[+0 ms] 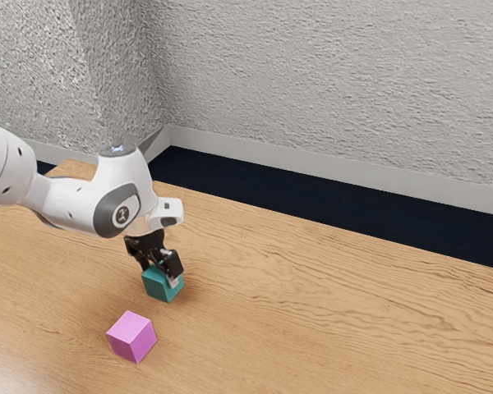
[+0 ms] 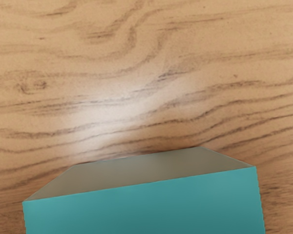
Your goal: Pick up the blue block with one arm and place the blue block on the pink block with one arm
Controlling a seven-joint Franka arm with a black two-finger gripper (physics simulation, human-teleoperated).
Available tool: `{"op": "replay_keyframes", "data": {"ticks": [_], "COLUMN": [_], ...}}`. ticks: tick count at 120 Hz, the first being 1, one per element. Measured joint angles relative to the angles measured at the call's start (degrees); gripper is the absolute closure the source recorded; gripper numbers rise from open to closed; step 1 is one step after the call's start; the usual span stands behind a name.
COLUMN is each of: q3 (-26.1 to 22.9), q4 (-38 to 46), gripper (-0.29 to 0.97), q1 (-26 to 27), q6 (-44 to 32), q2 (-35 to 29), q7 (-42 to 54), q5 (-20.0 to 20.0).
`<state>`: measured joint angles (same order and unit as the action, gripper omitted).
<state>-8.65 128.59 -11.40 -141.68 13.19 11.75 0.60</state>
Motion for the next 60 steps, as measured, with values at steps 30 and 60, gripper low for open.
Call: {"op": "replay_keyframes", "data": {"ticks": [30,60], "q3": [-0.05,-0.06], "q4": [0.01,0.18], "gripper": [0.0,0.0], "q1": [0.05,0.05], "q6": [-0.64,-0.65], "q2": [0.47,0.49], "q7": [-0.18,-1.07], "q5": [-0.03,0.01]}}
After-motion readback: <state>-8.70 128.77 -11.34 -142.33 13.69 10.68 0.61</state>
